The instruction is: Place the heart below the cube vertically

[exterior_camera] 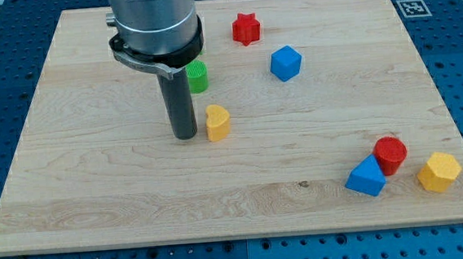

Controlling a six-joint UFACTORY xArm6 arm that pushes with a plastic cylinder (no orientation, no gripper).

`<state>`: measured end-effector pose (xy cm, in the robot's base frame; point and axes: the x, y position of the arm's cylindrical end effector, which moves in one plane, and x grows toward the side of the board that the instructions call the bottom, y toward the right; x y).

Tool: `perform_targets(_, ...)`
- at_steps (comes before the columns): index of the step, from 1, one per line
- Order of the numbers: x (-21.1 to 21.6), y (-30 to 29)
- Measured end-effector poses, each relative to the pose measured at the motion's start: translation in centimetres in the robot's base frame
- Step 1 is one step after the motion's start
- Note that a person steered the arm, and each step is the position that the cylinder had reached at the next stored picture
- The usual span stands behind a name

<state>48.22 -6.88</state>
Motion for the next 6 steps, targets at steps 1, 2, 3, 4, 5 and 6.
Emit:
perform_targets(1, -0.1, 0.6)
perform_targets(2, -0.1, 1.9)
perform_targets(3, -0.1, 3.2)
perform_targets(4, -0.1, 4.7)
perform_targets(5, -0.2, 7.3)
perform_targets(6, -1.5, 9.9)
